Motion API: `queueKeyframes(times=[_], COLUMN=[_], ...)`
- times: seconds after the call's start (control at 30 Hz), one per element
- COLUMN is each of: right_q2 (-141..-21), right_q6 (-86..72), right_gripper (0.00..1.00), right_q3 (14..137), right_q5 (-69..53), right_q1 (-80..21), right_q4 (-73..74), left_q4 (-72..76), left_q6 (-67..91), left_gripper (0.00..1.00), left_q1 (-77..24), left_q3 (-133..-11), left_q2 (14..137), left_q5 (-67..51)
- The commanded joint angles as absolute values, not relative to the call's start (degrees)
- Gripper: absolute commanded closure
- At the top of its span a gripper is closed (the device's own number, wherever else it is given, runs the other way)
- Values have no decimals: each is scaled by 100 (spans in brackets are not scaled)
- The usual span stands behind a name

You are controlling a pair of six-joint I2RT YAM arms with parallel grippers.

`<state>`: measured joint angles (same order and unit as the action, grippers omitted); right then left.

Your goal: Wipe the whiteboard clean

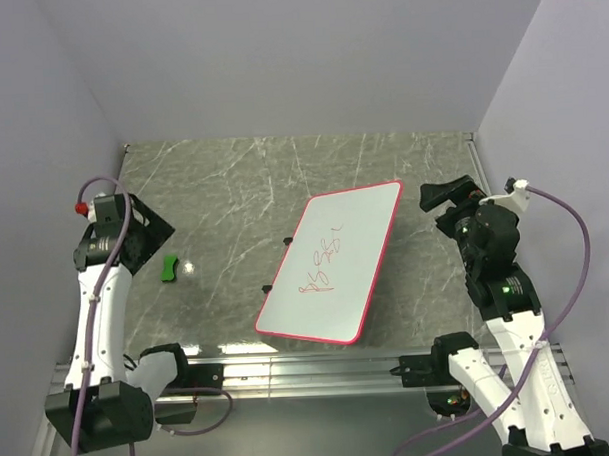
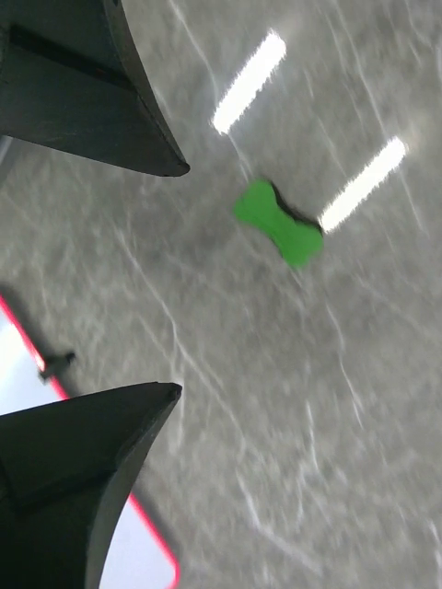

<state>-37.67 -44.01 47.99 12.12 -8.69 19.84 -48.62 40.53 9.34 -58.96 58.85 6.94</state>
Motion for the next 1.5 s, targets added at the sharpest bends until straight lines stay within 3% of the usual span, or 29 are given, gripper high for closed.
queueKeyframes(times=[0.0,0.3,0.57,0.93,1.03,1.33,1.47], right_q2=[-3718,-3226,-2945,-2707,-2672,-2426,-2338], right_q6=[-4501,-3867,-3674,-3604,-3586,-3806,-3850], right_gripper=[0,0,0,0,0,0,0], right_q3=[5378,5818,6258,5889,5810,5327,5168], right_q5=[547,-553,-361,-281,-237,-193,-193], right_q1=[-993,-1072,-1055,-1055,-1055,-1055,-1055], right_q4=[2864,3840,4517,4605,4641,4526,4456], left_q4=[-5002,-4140,-3428,-3182,-3225,-3445,-3507], left_q6=[3543,3287,3542,3401,3375,3480,3559], left_gripper=[6,4,5,7,14,56,55], left_q1=[861,1090,1178,1169,1178,880,695], left_q3=[-5669,-5529,-5036,-5036,-5080,-5150,-5159], left_q2=[5949,7644,8331,9043,9158,9255,9308], left_q5=[1073,563,229,308,299,430,466])
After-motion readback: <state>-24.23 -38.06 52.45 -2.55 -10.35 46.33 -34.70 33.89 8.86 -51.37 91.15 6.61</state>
